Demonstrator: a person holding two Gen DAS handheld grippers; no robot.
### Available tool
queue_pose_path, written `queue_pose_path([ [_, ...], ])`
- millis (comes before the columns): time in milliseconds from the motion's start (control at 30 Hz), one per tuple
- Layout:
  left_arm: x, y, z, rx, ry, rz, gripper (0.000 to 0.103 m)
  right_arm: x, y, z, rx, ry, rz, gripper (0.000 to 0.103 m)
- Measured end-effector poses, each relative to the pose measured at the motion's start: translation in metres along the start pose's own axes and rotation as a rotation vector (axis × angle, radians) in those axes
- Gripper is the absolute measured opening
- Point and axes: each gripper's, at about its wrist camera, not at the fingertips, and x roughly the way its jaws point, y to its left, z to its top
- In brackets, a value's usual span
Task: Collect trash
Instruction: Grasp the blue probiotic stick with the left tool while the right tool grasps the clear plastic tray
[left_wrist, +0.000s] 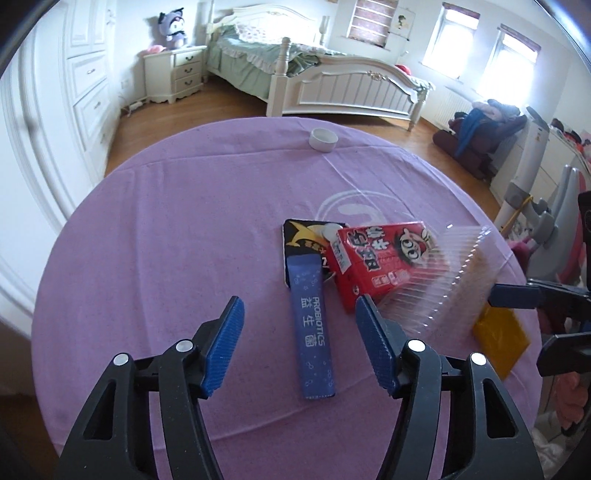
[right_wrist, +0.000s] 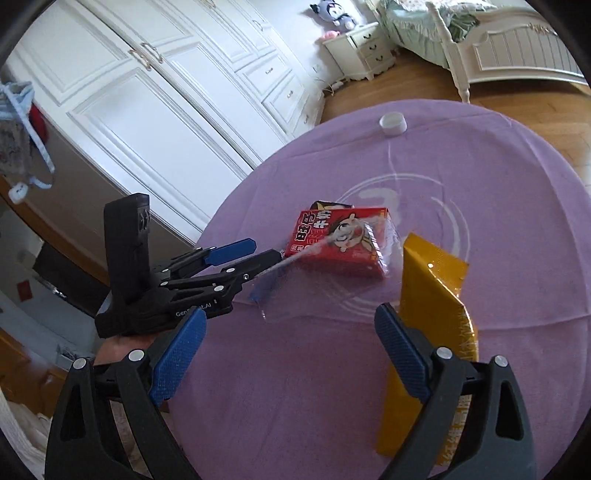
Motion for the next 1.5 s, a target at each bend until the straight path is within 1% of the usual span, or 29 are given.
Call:
queue_pose_path([
  [67, 0.009, 0.0, -0.002, 0.017, 0.021, -0.006, 0.061, 0.006, -0.003, 0.005, 0.069, -0.001, -0.002, 0.091],
  [133, 0.009, 0.003, 0.001, 0.001, 0.016, -0.037, 0.05, 0.012, -0.006, 0.012, 0.1, -0.01, -0.029, 0.091],
  [200, 0.011, 0.007, 0.002, -0.01, 0.016, -0.012, 0.034, 0.019, -0.004, 0.019, 0.096, -0.018, -0.072, 0.09],
  [233, 0.012, 0.006, 0.002, -0.002, 0.018, 0.005, 0.031, 0.022, -0.004, 0.022, 0.095, -0.015, -0.091, 0.082],
  [267, 0.012, 0.005, 0.001, 0.009, 0.019, 0.017, 0.027, 0.026, -0.004, 0.024, 0.099, -0.006, -0.102, 0.072],
  [300, 0.012, 0.005, 0.001, 0.017, 0.02, 0.024, 0.026, 0.029, -0.005, 0.025, 0.102, 0.005, -0.108, 0.067],
  [333, 0.012, 0.006, 0.0, 0.025, 0.021, 0.033, 0.024, 0.03, -0.006, 0.024, 0.1, 0.017, -0.123, 0.058],
  [367, 0.011, 0.005, -0.002, 0.032, 0.021, 0.042, 0.023, 0.032, -0.006, 0.024, 0.097, 0.021, -0.135, 0.054],
  [433, 0.008, 0.008, -0.004, 0.029, 0.018, 0.042, 0.022, 0.033, -0.008, 0.02, 0.106, 0.026, -0.135, 0.051],
  [500, 0.005, 0.011, -0.007, 0.003, 0.013, 0.027, 0.02, 0.031, -0.011, 0.019, 0.125, 0.024, -0.105, 0.051],
  [533, 0.003, 0.015, -0.007, -0.02, 0.009, 0.005, 0.02, 0.028, -0.012, 0.018, 0.134, 0.018, -0.089, 0.052],
  [600, 0.0, 0.014, -0.011, -0.041, 0.0, 0.002, 0.02, 0.022, -0.012, 0.019, 0.138, 0.005, -0.078, 0.056],
  [667, -0.006, 0.011, -0.011, -0.04, -0.022, 0.004, 0.019, 0.017, -0.012, 0.023, 0.174, -0.025, -0.057, 0.085],
  [700, -0.009, 0.01, -0.012, -0.037, -0.035, 0.008, 0.019, 0.016, -0.015, 0.023, 0.216, -0.03, -0.031, 0.09],
  [733, -0.012, 0.009, -0.011, -0.04, -0.055, -0.003, 0.019, 0.015, -0.018, 0.024, 0.258, -0.027, -0.008, 0.093],
  [767, -0.016, 0.008, -0.009, -0.047, -0.08, -0.019, 0.019, 0.015, -0.02, 0.025, 0.28, -0.027, 0.004, 0.093],
  [833, -0.022, 0.004, 0.0, -0.041, -0.114, -0.018, 0.019, 0.015, -0.02, 0.027, 0.292, -0.042, -0.004, 0.093],
  [900, -0.023, -0.006, 0.01, -0.013, -0.123, -0.042, 0.019, 0.016, -0.025, 0.028, 0.326, -0.046, 0.008, 0.093],
  [933, -0.02, -0.01, 0.013, 0.003, -0.121, -0.056, 0.019, 0.018, -0.027, 0.029, 0.344, -0.043, 0.021, 0.093],
  [1000, -0.015, -0.02, 0.015, 0.033, -0.101, -0.086, 0.019, 0.021, -0.031, 0.031, 0.366, -0.042, 0.017, 0.093],
  [1100, -0.01, -0.032, 0.009, 0.063, -0.082, -0.125, 0.019, 0.024, -0.029, 0.036, 0.353, -0.047, 0.001, 0.092],
  [1200, -0.012, -0.044, -0.001, 0.077, -0.076, -0.171, 0.019, 0.027, -0.031, 0.032, 0.339, -0.038, -0.024, 0.083],
  [1233, -0.013, -0.049, -0.004, 0.087, -0.073, -0.185, 0.019, 0.027, -0.033, 0.03, 0.331, -0.031, -0.03, 0.076],
  [1267, -0.014, -0.053, -0.007, 0.094, -0.071, -0.196, 0.019, 0.028, -0.034, 0.028, 0.323, -0.025, -0.036, 0.064],
  [1300, -0.013, -0.056, -0.01, 0.094, -0.067, -0.202, 0.019, 0.028, -0.037, 0.025, 0.319, -0.021, -0.034, 0.059],
  [1333, -0.013, -0.056, -0.012, 0.088, -0.066, -0.207, 0.019, 0.028, -0.039, 0.022, 0.314, -0.02, -0.027, 0.049],
  [1367, -0.013, -0.055, -0.013, 0.077, -0.066, -0.212, 0.019, 0.026, -0.039, 0.02, 0.3, -0.024, -0.022, 0.044],
  [1467, -0.016, -0.053, -0.014, 0.051, -0.074, -0.222, 0.019, 0.015, -0.035, 0.016, 0.23, -0.061, -0.022, 0.039],
  [1500, -0.017, -0.054, -0.013, 0.05, -0.08, -0.224, 0.019, 0.01, -0.031, 0.016, 0.201, -0.079, -0.033, 0.039],
])
